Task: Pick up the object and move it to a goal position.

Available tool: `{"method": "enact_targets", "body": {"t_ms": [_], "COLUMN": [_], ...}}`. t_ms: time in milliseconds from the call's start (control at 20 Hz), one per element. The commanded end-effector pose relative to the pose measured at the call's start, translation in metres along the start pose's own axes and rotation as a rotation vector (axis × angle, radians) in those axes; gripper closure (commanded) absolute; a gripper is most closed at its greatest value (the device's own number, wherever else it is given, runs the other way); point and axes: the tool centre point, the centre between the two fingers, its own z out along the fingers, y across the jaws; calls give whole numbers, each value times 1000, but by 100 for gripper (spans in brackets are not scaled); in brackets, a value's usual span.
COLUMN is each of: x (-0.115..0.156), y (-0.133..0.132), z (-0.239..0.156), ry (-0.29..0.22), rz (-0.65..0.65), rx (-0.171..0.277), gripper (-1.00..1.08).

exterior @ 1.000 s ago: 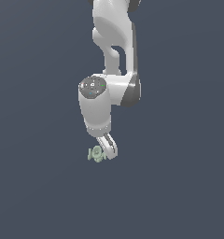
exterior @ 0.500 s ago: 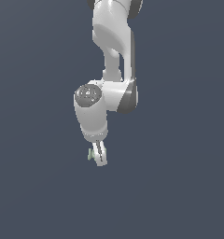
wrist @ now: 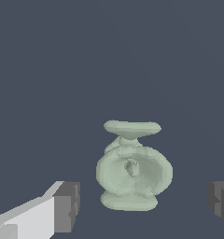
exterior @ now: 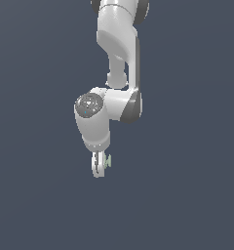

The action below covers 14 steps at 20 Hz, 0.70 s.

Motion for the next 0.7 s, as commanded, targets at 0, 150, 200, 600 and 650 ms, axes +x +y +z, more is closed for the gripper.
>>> {"method": "enact_targets", "body": {"t_ms": [0, 150, 200, 600, 650], "x": [1, 2, 2, 2, 2], "y": [-1, -1, -1, -1, -1], "z": [1, 2, 2, 17, 23], "ry": [1, 1, 1, 1, 1], "rz": [27, 42, 44, 42, 43], "rx": [-1, -1, -1, -1, -1], "gripper": [-92, -92, -92, -92, -92]}}
